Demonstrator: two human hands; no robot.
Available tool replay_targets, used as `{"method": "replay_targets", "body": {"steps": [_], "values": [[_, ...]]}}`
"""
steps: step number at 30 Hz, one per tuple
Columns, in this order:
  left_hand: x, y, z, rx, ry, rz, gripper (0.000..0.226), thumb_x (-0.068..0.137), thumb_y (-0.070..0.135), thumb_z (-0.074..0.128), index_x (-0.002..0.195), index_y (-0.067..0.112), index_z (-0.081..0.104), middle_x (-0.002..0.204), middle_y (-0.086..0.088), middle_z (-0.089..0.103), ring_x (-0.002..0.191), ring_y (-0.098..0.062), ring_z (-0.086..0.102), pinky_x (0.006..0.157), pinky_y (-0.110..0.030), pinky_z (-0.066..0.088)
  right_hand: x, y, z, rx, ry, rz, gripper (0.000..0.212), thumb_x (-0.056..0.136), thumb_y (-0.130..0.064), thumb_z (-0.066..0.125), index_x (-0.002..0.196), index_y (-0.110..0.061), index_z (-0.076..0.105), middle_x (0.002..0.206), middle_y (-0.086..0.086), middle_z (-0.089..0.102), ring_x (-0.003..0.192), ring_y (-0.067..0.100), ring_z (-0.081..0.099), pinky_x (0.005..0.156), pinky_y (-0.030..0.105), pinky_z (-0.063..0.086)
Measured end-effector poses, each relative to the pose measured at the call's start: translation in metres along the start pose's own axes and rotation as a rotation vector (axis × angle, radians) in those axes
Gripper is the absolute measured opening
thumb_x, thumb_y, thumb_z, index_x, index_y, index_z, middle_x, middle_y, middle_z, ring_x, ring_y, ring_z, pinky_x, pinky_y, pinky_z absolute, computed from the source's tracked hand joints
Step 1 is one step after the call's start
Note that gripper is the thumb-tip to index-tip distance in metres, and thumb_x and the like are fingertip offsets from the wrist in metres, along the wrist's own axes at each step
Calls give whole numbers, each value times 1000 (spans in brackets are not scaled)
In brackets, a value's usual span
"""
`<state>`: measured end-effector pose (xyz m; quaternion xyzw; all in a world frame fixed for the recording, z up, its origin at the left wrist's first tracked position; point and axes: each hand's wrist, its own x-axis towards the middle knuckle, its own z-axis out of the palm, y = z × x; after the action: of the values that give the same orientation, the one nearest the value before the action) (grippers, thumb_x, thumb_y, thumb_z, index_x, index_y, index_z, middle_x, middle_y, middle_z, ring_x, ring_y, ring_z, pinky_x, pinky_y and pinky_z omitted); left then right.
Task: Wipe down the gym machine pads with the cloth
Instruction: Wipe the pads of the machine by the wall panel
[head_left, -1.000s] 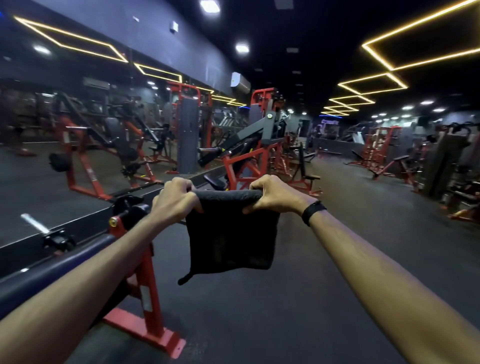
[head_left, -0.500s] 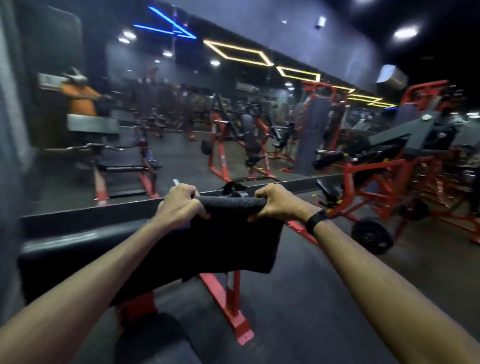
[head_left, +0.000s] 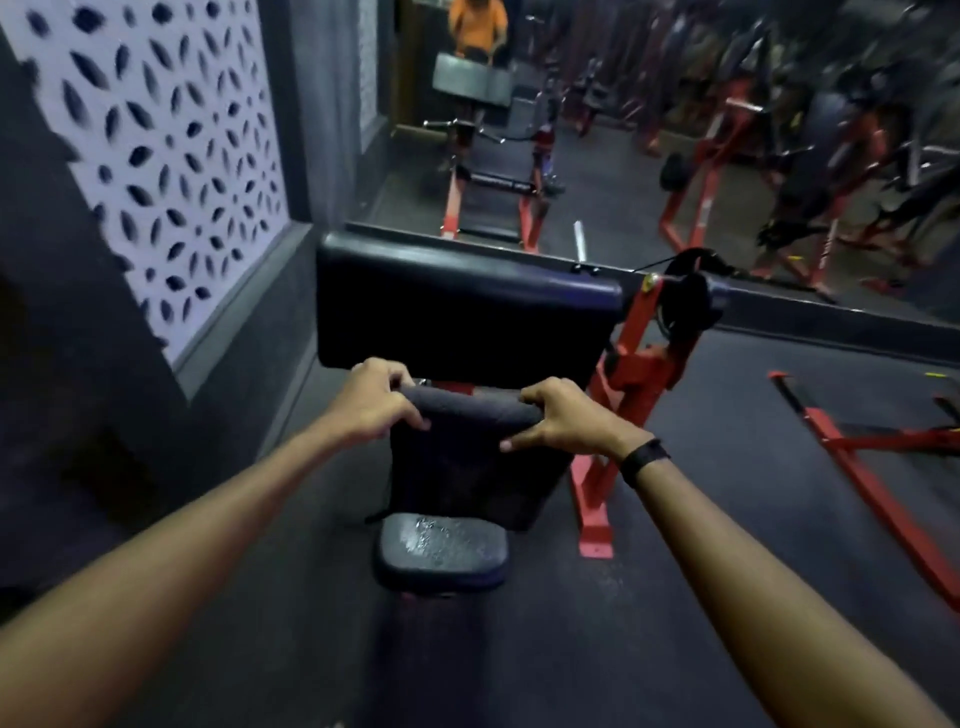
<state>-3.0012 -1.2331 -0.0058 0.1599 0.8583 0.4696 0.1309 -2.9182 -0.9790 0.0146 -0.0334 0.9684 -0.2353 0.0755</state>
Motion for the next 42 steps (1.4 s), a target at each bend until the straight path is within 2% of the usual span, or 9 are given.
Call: {"method": "replay_targets", "body": {"steps": [2, 5, 9, 12, 15, 19, 26, 36, 42], "values": [[-7, -19, -2, 22, -120, -52, 35, 57, 5, 92, 62, 11, 58, 61, -9, 59, 50, -22, 54, 46, -31, 47, 5, -4, 14, 30, -128, 14, 49, 70, -42, 90, 66, -9, 54, 63, -5, 54, 53, 0, 45, 53, 31, 37], [1, -32, -8, -60, -258, -123, 32, 60, 1, 88, 69, 7, 58, 62, -11, 57, 56, -24, 53, 46, -28, 46, 17, -11, 14, 105, -285, 88, 49, 69, -41, 91, 93, -2, 71, 101, 9, 76, 94, 19, 71, 79, 44, 56], [25, -47, 1, -261, -211, -221, 39, 50, 16, 84, 79, 9, 58, 65, -8, 57, 50, -18, 50, 44, -23, 41, 48, 1, 21, 145, -222, 134, 43, 66, -39, 94, 85, -9, 69, 79, -1, 71, 72, 10, 64, 61, 33, 48], [43, -93, 26, -231, -239, -327, 92, 64, 40, 88, 139, 12, 44, 129, -10, 58, 112, -22, 60, 91, -35, 51, 71, 30, 67, -101, -133, 204, 84, 62, -55, 90, 131, -22, 54, 122, 3, 61, 115, 25, 55, 91, 41, 48], [48, -136, 51, -244, -252, -411, 121, 62, 62, 76, 158, 21, 16, 162, -9, 26, 147, -28, 31, 119, -44, 28, 75, 39, 134, -171, -211, 270, 114, 73, -64, 78, 160, -28, 13, 161, 8, 23, 147, 30, 24, 115, 59, 25], [38, -182, 82, -198, -219, -554, 119, 60, 80, 56, 159, 27, 16, 164, -4, 24, 149, -26, 29, 121, -48, 25, 70, 41, 208, -102, -272, 375, 106, 80, -79, 58, 160, -30, 8, 165, 9, 13, 150, 34, 15, 116, 58, 21], [31, -272, 143, -127, 105, -579, 77, 92, 69, 40, 157, 33, 22, 161, -1, 34, 145, -24, 36, 119, -50, 25, 107, 58, 335, -153, -242, 366, 123, 58, -105, 31, 158, -43, -5, 165, 14, -21, 149, 44, -23, 108, 79, -8], [51, -292, 194, -29, 367, -459, 71, 92, 69, 31, 156, 40, 19, 162, 10, 28, 137, 7, 23, 122, -53, 11, 142, 88, 370, -263, -75, 307, 106, 69, -100, 29, 158, -43, 17, 168, 15, 2, 151, 47, -5, 103, 84, 1], [83, -293, 215, 1, 487, -589, 73, 93, 70, 26, 156, 35, 23, 162, -1, 29, 146, -19, 32, 119, -59, 15, 213, 129, 355, -267, -24, 302, 101, 72, -98, 26, 158, -46, 12, 168, 14, -3, 151, 47, -8, 103, 84, 1]]}}
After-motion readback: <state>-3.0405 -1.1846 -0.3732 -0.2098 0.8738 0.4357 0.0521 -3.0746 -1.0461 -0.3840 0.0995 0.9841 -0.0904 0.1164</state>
